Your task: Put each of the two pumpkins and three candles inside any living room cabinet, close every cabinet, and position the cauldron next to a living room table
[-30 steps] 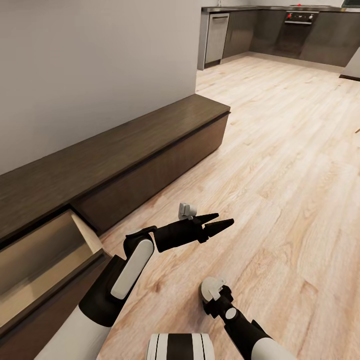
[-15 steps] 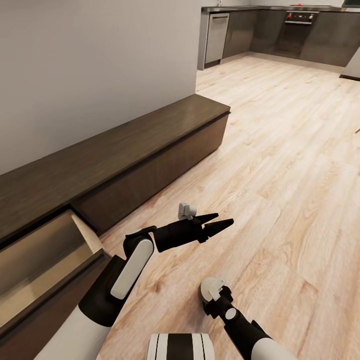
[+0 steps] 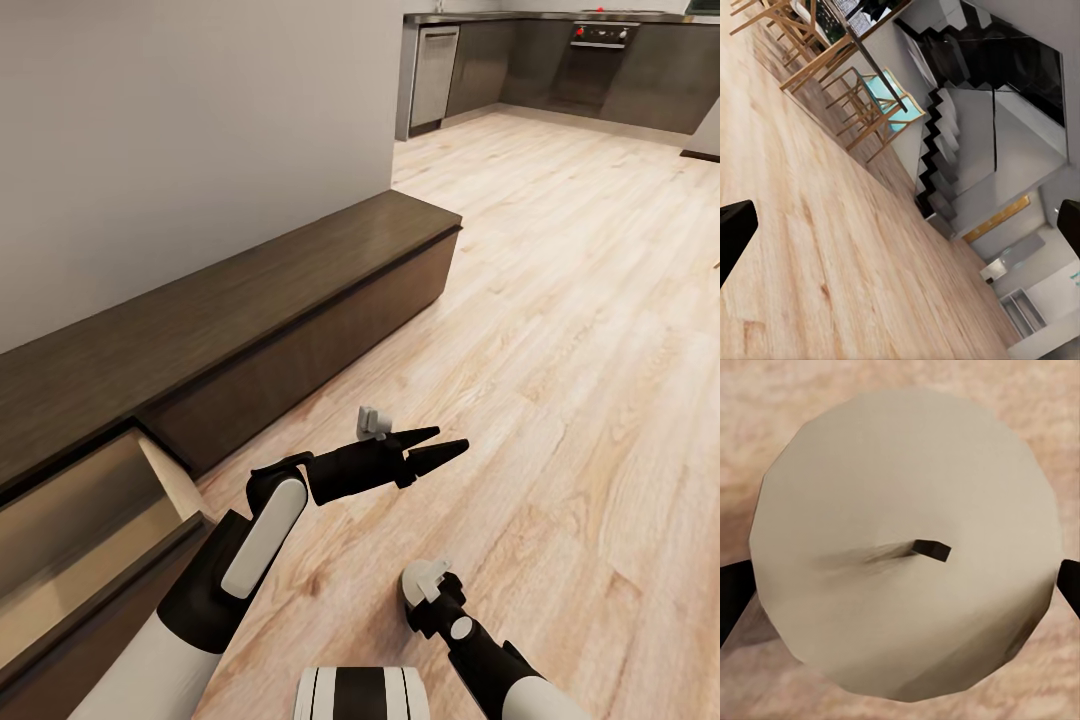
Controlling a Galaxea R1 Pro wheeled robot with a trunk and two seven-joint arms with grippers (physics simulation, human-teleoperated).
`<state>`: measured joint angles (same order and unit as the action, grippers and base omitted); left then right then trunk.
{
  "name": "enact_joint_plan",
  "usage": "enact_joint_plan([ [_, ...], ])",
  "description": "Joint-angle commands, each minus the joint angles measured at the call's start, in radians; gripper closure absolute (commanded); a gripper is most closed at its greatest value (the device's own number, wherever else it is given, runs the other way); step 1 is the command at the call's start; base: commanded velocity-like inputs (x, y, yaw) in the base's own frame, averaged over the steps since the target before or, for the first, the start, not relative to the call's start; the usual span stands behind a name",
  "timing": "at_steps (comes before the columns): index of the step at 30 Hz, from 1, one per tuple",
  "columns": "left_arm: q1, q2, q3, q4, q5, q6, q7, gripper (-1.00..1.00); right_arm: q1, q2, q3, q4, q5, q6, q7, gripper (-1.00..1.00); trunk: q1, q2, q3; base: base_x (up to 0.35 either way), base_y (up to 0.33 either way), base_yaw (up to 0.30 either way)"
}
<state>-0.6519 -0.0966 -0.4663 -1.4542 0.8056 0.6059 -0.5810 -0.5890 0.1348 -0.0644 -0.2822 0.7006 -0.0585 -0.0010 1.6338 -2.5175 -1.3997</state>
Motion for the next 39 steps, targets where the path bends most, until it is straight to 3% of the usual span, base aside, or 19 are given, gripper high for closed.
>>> enact_joint_plan([
  [1, 0.0, 0.0, 0.0, 0.0, 0.0, 0.0, 0.0, -1.0, 0.0, 0.0, 0.0, 0.0, 0.0, 0.0, 0.0, -1.0, 0.0, 0.0, 0.0, 0.003, 0.0, 0.0],
  [4, 0.0, 0.0, 0.0, 0.0, 0.0, 0.0, 0.0, -1.0, 0.0, -0.001, 0.0, 0.0, 0.0, 0.0, 0.0, -1.0, 0.0, 0.0, 0.0, 0.001, 0.0, 0.0],
  [5, 0.0, 0.0, 0.0, 0.0, 0.001, 0.0, 0.0, -1.0, 0.0, 0.0, 0.0, 0.001, 0.0, 0.0, 0.0, 1.0, 0.0, 0.0, 0.0, 0.0, 0.0, 0.0],
  [24, 0.0, 0.0, 0.0, 0.0, 0.001, 0.0, 0.0, -1.0, 0.0, -0.001, -0.001, -0.002, -0.001, 0.0, 0.0, 1.0, 0.0, 0.0, 0.0, 0.0, 0.0, 0.0],
  [30, 0.0, 0.0, 0.0, 0.0, 0.0, 0.0, 0.0, -1.0, 0.001, 0.0, -0.002, -0.123, -0.002, 0.007, 0.008, 1.0, 0.0, 0.0, 0.0, 0.0, 0.0, 0.0],
  [39, 0.0, 0.0, 0.0, 0.0, 0.001, 0.0, 0.0, -1.0, 0.002, 0.0, -0.002, -0.151, -0.003, 0.011, 0.009, 1.0, 0.0, 0.0, 0.0, 0.0, 0.0, 0.0],
])
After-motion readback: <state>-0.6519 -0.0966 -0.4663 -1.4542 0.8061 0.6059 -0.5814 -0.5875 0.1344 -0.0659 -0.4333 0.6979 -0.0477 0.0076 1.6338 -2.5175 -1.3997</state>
